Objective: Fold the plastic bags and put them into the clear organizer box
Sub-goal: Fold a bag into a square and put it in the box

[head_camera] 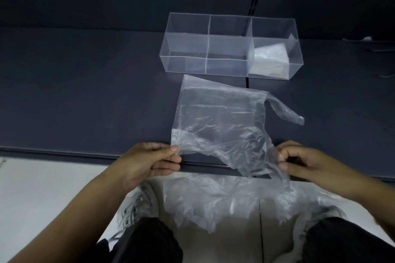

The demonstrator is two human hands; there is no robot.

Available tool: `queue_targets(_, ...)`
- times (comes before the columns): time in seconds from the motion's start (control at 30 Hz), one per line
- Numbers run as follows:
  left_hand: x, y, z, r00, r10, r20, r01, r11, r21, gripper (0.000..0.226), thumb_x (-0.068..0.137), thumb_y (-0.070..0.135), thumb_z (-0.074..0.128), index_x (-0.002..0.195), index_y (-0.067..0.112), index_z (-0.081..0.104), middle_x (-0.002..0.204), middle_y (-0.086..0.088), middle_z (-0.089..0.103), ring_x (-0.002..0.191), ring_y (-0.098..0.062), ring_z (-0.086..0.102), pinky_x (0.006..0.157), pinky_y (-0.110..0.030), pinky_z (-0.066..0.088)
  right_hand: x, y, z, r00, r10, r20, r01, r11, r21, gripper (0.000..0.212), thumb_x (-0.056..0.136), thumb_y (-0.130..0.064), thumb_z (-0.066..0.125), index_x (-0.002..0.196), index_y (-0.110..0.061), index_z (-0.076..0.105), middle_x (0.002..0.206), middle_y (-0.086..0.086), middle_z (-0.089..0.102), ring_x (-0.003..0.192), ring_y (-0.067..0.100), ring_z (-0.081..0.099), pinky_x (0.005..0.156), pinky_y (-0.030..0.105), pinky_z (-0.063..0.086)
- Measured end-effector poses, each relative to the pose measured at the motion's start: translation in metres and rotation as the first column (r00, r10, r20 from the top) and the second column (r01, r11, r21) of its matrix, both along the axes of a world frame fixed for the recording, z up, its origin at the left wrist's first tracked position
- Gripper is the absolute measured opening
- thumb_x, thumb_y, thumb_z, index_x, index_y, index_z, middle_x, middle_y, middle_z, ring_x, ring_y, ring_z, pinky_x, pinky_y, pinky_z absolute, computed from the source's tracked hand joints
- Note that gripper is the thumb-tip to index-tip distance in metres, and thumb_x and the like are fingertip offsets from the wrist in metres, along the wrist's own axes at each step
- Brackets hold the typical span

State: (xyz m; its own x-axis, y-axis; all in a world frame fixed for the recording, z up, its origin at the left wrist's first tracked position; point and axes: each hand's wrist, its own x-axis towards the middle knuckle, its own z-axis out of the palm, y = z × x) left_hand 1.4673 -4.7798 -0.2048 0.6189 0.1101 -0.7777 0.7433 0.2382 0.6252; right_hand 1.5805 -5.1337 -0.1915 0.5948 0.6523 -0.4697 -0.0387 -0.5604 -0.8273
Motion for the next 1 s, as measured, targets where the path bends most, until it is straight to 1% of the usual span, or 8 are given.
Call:
queue_targets(0.2, 0.000, 0.003, -0.003, 0.997, 0.072, 0.028, -0.073, 0.997, 0.032, 0.023, 0.065, 0.027, 0.074, 0.080, 0.010, 0.076, 0.088, -0.016, 0.074, 0.080, -0.026, 0.073, 0.057, -0.023, 0.056, 0.016, -0.026, 0.011, 0.970, -0.175, -0.166, 0.172, 0.984, -0.035, 0.029, 0.080, -0.038, 0.061, 0.064, -0.013, 0.063, 0.076, 0.014, 0.071, 0.081, 0.025, 0.069, 0.079, 0.030, 0.055)
queue_targets(0.27, 0.000, 0.002, -0.005, 0.997, 0.070, 0.029, -0.072, 0.996, 0.044, 0.022, 0.066, 0.026, 0.073, 0.080, 0.009, 0.075, 0.086, -0.017, 0.074, 0.078, -0.025, 0.073, 0.055, -0.022, 0.055, 0.018, -0.035, 0.006, 0.942, -0.280, -0.184, 0.273, 0.960, -0.061, 0.022, 0.073, -0.032, 0.069, 0.062, -0.013, 0.064, 0.066, 0.016, 0.067, 0.065, 0.023, 0.065, 0.062, 0.026, 0.055)
queue_targets(0.43, -0.001, -0.003, -0.007, 0.998, 0.046, 0.033, -0.050, 0.991, 0.125, 0.019, 0.082, 0.019, 0.069, 0.091, 0.002, 0.071, 0.082, -0.017, 0.074, 0.071, -0.023, 0.073, 0.052, -0.020, 0.054, 0.019, -0.047, -0.008, 0.832, -0.541, -0.124, 0.536, 0.841, -0.076, 0.024, 0.066, -0.016, 0.077, 0.082, -0.010, 0.060, 0.060, 0.010, 0.061, 0.046, 0.011, 0.050, 0.042, 0.018, 0.042)
queue_targets(0.53, -0.001, -0.006, -0.003, 1.000, -0.016, 0.006, 0.015, 0.989, 0.148, 0.023, 0.078, 0.020, 0.072, 0.091, 0.001, 0.071, 0.082, -0.018, 0.074, 0.072, -0.025, 0.073, 0.053, -0.021, 0.055, 0.022, -0.052, -0.011, 0.817, -0.577, 0.007, 0.576, 0.814, -0.075, 0.017, 0.079, -0.003, 0.072, 0.091, -0.006, 0.060, 0.058, 0.006, 0.062, 0.046, 0.010, 0.050, 0.042, 0.018, 0.042)
queue_targets(0.67, -0.002, -0.010, 0.007, 0.976, -0.211, -0.056, 0.216, 0.970, 0.113, 0.040, 0.065, 0.033, 0.077, 0.093, 0.004, 0.072, 0.086, -0.017, 0.074, 0.078, -0.028, 0.073, 0.058, -0.025, 0.057, 0.023, -0.050, -0.008, 0.832, -0.519, 0.195, 0.545, 0.831, -0.115, 0.003, 0.092, -0.011, 0.060, 0.093, -0.011, 0.062, 0.063, 0.008, 0.062, 0.051, 0.009, 0.054, 0.047, 0.017, 0.046)
queue_targets(0.8, 0.008, -0.012, 0.011, 0.993, -0.116, -0.022, 0.119, 0.976, 0.182, 0.037, 0.069, 0.037, 0.074, 0.087, 0.005, 0.072, 0.078, -0.015, 0.074, 0.072, -0.030, 0.073, 0.051, -0.025, 0.056, 0.019, -0.045, 0.001, 0.773, -0.632, 0.054, 0.634, 0.768, -0.095, 0.025, 0.100, -0.029, 0.043, 0.098, -0.016, 0.064, 0.072, 0.008, 0.064, 0.058, 0.012, 0.064, 0.053, 0.019, 0.052)
queue_targets(0.9, 0.012, -0.016, 0.005, 0.998, -0.062, 0.001, 0.060, 0.966, 0.253, 0.020, 0.082, 0.022, 0.071, 0.081, 0.003, 0.073, 0.069, -0.015, 0.072, 0.061, -0.026, 0.071, 0.047, -0.023, 0.054, 0.015, -0.046, 0.002, 0.743, -0.669, -0.027, 0.665, 0.742, -0.082, 0.011, 0.092, -0.013, 0.060, 0.101, -0.010, 0.064, 0.077, 0.008, 0.067, 0.060, 0.011, 0.064, 0.055, 0.017, 0.053)
queue_targets(1.0, 0.009, -0.018, -0.003, 0.998, -0.057, 0.022, 0.047, 0.948, 0.314, 0.016, 0.088, 0.018, 0.066, 0.082, 0.003, 0.071, 0.066, -0.013, 0.071, 0.061, -0.025, 0.072, 0.048, -0.022, 0.054, 0.010, -0.051, -0.003, 0.690, -0.723, 0.032, 0.723, 0.688, -0.054, 0.015, 0.084, -0.002, 0.067, 0.098, -0.005, 0.064, 0.069, 0.007, 0.067, 0.056, 0.008, 0.058, 0.053, 0.016, 0.049)
